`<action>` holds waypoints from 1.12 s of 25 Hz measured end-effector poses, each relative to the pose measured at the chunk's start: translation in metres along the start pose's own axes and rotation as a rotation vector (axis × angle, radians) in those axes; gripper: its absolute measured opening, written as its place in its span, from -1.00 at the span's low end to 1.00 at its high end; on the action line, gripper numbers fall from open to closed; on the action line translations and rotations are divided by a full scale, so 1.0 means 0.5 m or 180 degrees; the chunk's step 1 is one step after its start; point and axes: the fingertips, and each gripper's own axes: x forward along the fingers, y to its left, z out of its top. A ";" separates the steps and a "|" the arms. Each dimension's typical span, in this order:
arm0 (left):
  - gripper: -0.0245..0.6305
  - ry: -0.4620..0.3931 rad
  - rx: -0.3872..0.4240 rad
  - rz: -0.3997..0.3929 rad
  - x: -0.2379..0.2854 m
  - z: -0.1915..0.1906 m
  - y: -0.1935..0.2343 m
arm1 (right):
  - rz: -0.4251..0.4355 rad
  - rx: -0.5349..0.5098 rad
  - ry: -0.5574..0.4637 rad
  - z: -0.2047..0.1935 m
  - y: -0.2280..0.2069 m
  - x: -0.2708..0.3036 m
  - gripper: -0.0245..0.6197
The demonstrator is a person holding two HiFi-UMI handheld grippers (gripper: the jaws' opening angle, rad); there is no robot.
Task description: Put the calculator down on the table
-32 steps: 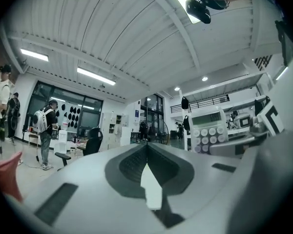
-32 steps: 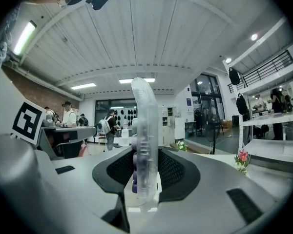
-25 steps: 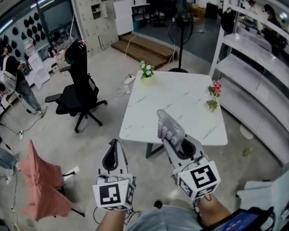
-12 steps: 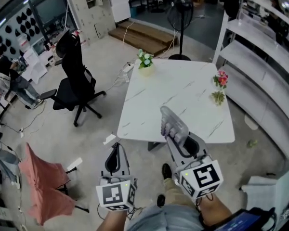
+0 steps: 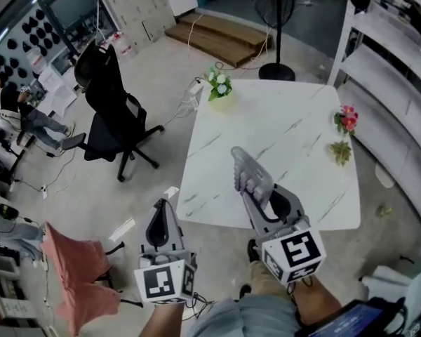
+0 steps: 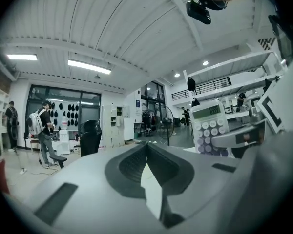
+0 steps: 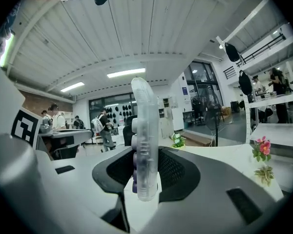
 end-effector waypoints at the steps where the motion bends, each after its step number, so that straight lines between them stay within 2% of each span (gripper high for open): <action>1: -0.90 -0.0008 0.0023 0.0027 0.018 0.009 0.005 | 0.0020 -0.0010 -0.0009 0.008 -0.009 0.019 -0.48; 8: -0.90 -0.0200 0.0098 0.0184 0.118 0.074 0.034 | 0.0223 -0.0127 -0.0157 0.093 -0.039 0.137 -0.48; 15: -0.90 -0.0398 0.0118 0.0383 0.176 0.119 0.072 | 0.0420 -0.0270 -0.0307 0.163 -0.045 0.219 -0.48; 23: -0.90 -0.0389 -0.0008 0.0504 0.222 0.085 0.133 | 0.0469 -0.0373 -0.0175 0.138 -0.035 0.303 -0.48; 28: -0.90 -0.0300 -0.0040 0.0403 0.250 0.063 0.168 | 0.0390 -0.0325 0.0013 0.101 -0.022 0.351 -0.48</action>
